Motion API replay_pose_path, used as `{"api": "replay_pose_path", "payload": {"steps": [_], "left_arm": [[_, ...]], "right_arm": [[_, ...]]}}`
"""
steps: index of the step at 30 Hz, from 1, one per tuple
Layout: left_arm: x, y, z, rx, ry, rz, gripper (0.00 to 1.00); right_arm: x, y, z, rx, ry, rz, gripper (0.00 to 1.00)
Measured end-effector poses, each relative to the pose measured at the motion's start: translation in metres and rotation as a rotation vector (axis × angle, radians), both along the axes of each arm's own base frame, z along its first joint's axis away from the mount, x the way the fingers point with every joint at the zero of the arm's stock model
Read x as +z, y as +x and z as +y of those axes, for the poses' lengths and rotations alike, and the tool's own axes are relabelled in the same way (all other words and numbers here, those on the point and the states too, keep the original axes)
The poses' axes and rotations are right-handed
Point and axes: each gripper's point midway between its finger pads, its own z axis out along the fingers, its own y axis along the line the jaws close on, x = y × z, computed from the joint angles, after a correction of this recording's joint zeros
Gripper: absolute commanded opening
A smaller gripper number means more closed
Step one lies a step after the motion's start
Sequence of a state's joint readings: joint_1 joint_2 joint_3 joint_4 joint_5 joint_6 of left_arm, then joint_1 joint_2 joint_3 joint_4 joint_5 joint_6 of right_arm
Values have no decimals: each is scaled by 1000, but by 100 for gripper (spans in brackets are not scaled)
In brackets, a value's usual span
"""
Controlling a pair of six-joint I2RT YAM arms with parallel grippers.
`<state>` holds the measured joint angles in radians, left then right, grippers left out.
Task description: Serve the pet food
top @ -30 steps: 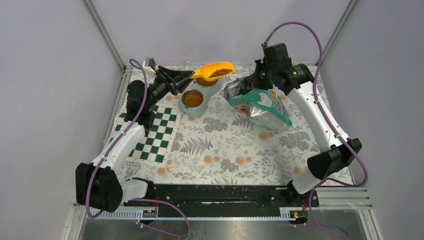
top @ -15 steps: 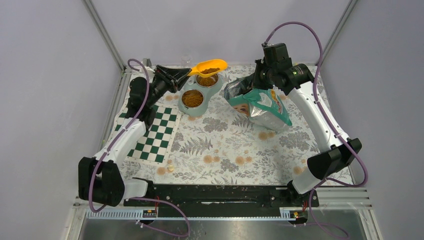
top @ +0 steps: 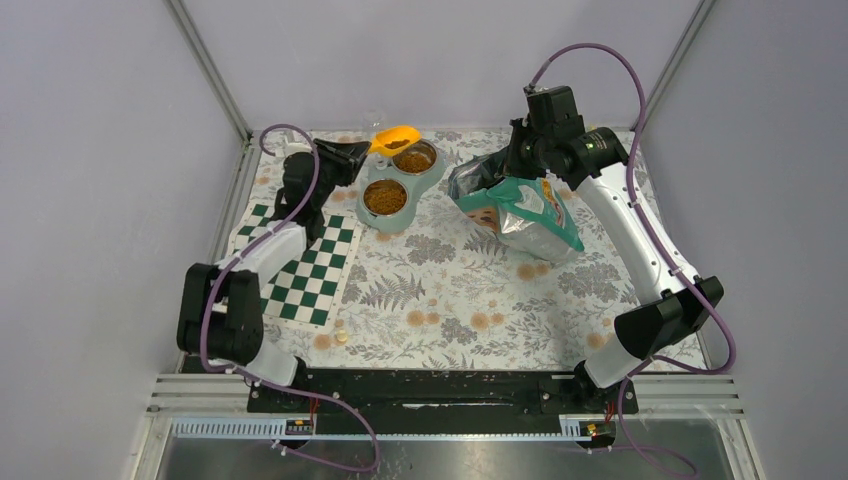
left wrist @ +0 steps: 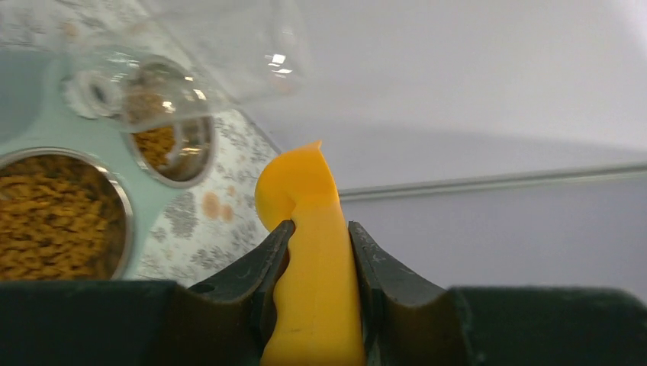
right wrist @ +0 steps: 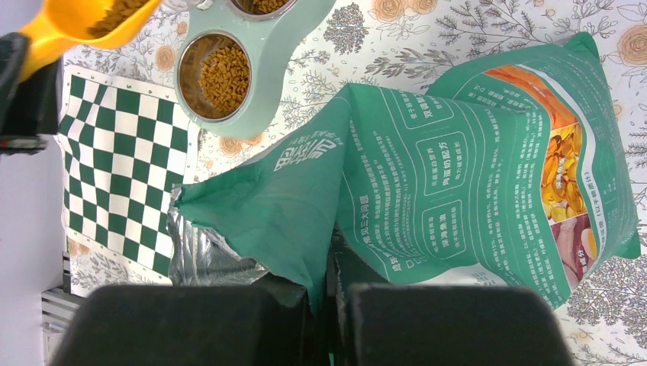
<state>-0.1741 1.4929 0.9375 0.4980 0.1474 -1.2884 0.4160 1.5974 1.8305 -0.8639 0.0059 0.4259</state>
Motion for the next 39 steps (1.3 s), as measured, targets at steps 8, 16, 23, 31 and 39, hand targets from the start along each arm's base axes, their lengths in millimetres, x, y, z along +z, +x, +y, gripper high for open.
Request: {"api": "replay_pose_path", "payload": {"steps": [8,16,23,31,39], "left_arm": [[-71,33,8,78,52,134,0],[-89,50,1,112,99,180,0],[-104,57,-10,155,169,264,0],[-109,56,-14,224,254,324,0],[-100,60,-26,265,409,333,0]], "right_arm": [[1,1,-2,-6,1,-1,0],[2,3,-4,-12,2,-4,0],[2,3,-5,-13,7,-2,0],[2,3,-6,-11,13,0,0],[2,3,-6,-11,13,0,0]]}}
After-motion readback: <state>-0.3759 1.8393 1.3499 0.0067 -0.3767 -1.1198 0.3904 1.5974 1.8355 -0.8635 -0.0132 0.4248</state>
